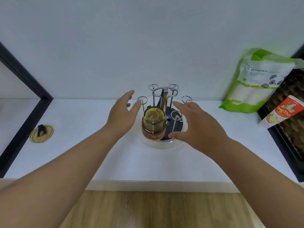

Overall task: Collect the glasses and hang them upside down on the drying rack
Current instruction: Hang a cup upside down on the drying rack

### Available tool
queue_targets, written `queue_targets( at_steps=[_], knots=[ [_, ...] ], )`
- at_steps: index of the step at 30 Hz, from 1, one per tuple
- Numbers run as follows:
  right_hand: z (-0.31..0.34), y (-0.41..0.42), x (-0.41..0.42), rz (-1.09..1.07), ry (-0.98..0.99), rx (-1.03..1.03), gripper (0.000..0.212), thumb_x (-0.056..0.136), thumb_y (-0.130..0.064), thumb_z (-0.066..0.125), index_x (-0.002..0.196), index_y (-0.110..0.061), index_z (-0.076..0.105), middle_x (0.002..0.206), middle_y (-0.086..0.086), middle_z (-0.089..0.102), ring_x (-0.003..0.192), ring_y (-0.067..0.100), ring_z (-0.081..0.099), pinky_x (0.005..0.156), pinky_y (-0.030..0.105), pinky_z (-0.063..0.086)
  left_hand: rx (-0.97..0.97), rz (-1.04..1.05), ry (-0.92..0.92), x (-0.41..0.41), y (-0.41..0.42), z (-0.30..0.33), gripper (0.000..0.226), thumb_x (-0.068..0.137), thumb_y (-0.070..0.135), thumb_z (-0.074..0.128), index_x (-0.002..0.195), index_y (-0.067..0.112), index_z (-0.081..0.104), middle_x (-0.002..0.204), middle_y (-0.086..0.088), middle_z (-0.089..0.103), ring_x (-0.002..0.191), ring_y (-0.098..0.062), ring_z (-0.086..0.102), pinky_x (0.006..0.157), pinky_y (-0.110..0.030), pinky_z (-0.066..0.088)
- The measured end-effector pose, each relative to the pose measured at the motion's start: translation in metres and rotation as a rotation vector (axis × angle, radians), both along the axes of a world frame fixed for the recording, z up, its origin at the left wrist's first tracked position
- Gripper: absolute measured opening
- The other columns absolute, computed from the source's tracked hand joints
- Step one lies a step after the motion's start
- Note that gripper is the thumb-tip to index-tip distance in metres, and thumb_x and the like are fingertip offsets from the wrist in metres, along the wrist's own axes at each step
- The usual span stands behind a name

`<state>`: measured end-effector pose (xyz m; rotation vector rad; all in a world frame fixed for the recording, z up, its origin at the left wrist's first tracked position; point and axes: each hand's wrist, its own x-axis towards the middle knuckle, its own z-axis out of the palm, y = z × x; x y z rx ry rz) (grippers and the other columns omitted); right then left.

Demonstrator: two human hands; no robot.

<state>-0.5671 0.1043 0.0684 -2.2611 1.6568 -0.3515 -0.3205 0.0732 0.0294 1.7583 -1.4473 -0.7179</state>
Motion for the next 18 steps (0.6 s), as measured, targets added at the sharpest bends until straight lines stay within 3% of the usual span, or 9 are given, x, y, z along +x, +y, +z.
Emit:
queue_targets(
  at_steps=[5, 10, 18],
  knots=[
    [0.0, 0.0, -0.004, -0.021, 0.004, -0.012, 0.097, 0.079, -0.053, 0.082, 0.159, -0.035, 0.031, 0.152, -0.005, 0.042, 0.117, 0.023, 0.061, 0.088, 0.037, 0.052, -0.101, -0.006, 0.02, -0.007, 0.021, -0.001, 0.048, 0.098, 0.053, 0.058, 0.142, 0.036, 0.051, 0.139, 0.015, 0.055, 0.122, -0.007, 0.056, 0.103, -0.033, 0.047],
    [-0.002, -0.007, -0.006, -0.075, -0.001, -0.011, 0.095, 0.08, -0.053, 0.082, 0.159, -0.035, 0.033, 0.162, -0.002, 0.032, 0.12, 0.028, 0.062, 0.09, 0.038, 0.05, -0.086, -0.117, -0.049, -0.016, 0.031, -0.01, 0.071, 0.085, 0.069, 0.061, 0.147, 0.042, 0.042, 0.142, 0.018, 0.05, 0.127, -0.006, 0.051, 0.103, -0.032, 0.045],
    [-0.017, -0.013, 0.001, -0.111, 0.026, 0.074, 0.095, 0.08, -0.058, 0.079, 0.159, -0.032, 0.032, 0.164, 0.0, 0.029, 0.132, 0.031, 0.055, 0.1, 0.043, 0.05, -0.096, -0.133, -0.098, -0.015, 0.025, -0.017, 0.065, 0.091, 0.045, 0.073, 0.148, 0.036, 0.044, 0.137, 0.015, 0.052, 0.124, -0.007, 0.052, 0.102, -0.034, 0.05]
  ],
)
